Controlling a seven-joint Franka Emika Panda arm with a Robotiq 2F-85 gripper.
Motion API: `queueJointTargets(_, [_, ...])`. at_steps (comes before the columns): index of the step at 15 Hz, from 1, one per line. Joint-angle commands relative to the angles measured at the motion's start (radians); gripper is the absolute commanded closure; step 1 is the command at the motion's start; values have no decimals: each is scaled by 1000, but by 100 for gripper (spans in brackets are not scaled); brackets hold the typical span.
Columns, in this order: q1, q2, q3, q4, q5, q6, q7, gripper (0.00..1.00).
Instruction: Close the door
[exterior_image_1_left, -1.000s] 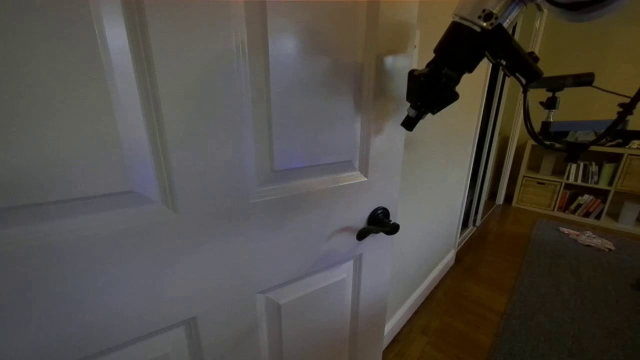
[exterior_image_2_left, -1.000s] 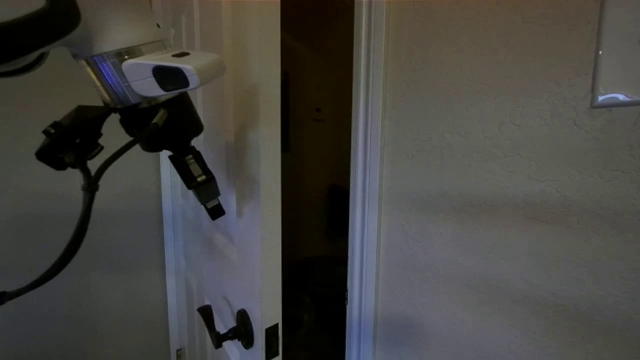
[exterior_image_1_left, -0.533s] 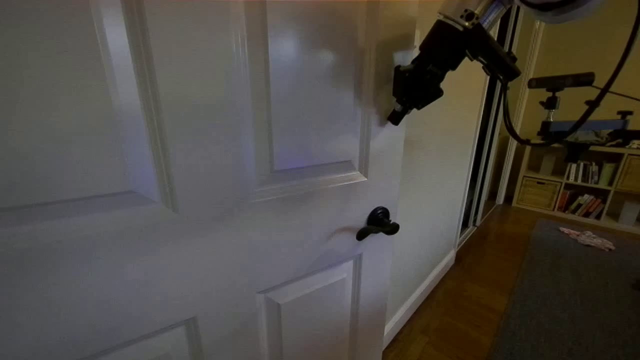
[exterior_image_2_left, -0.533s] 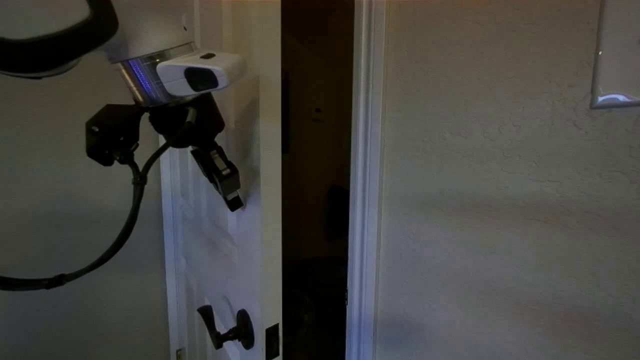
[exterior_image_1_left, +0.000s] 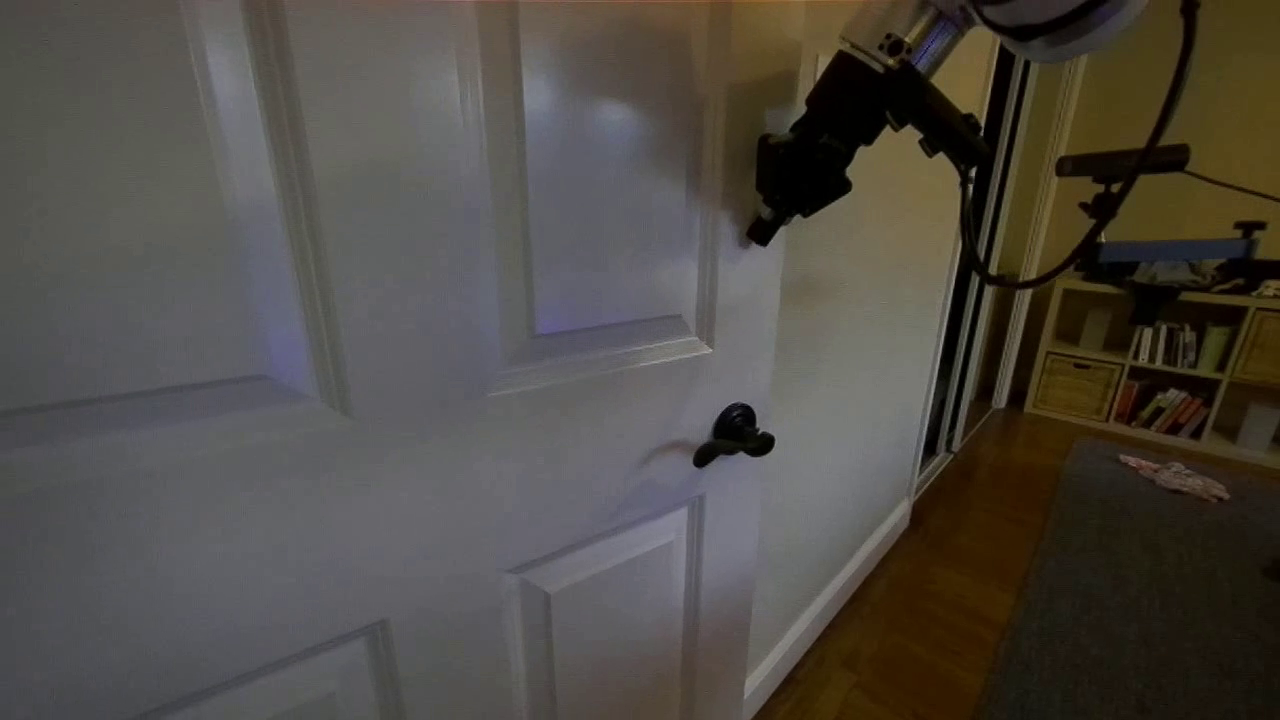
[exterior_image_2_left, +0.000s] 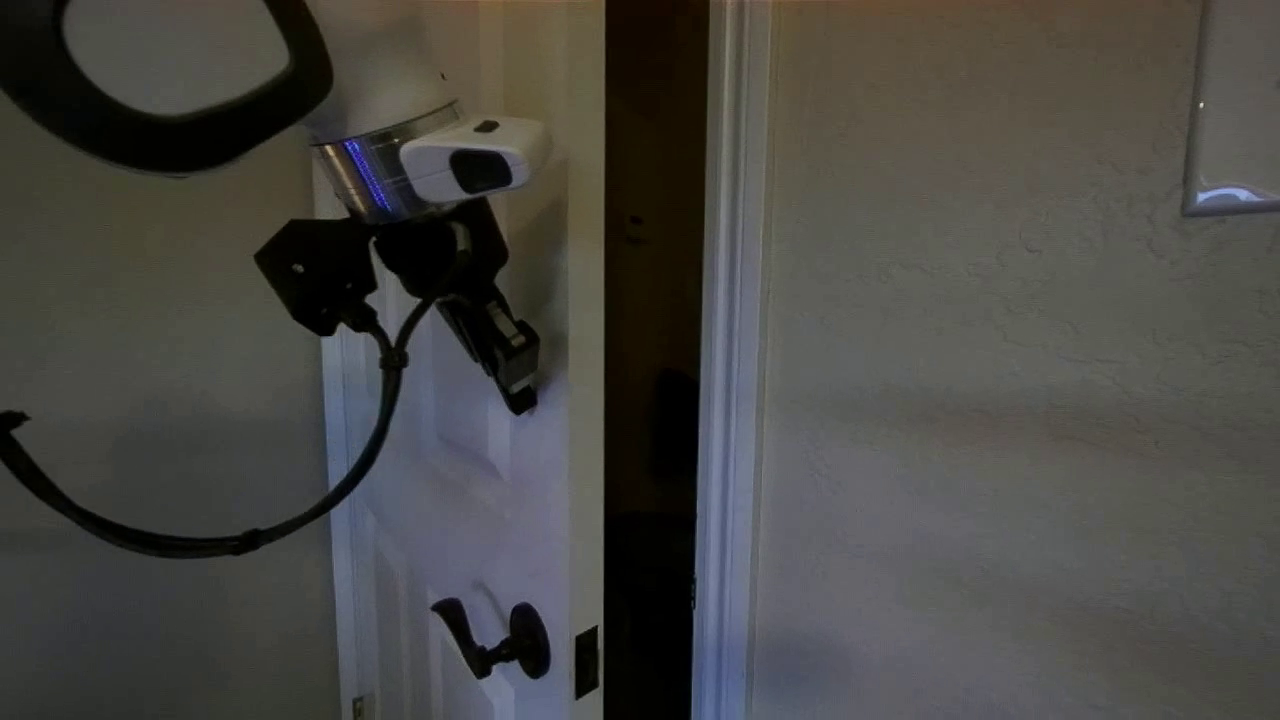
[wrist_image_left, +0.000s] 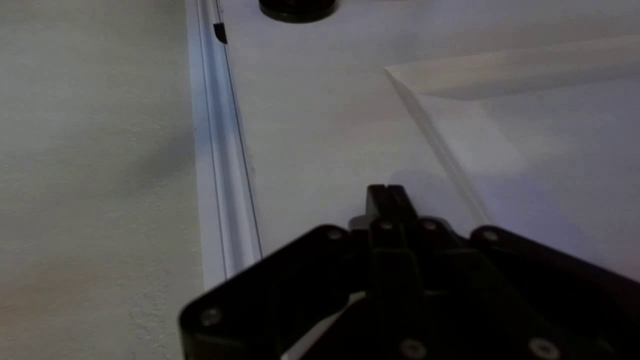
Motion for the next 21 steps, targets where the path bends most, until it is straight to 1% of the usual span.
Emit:
queueJointTargets(1, [-23,74,1,85,36,23,-54,96])
queueJointTargets(6, [-55,162,12,193,46,16,-77,96])
queueJointTargets(12, [-81,257,31,314,55,8,-71,96])
queueJointTargets(21, [-99,355,60,444,67,13,-67,96])
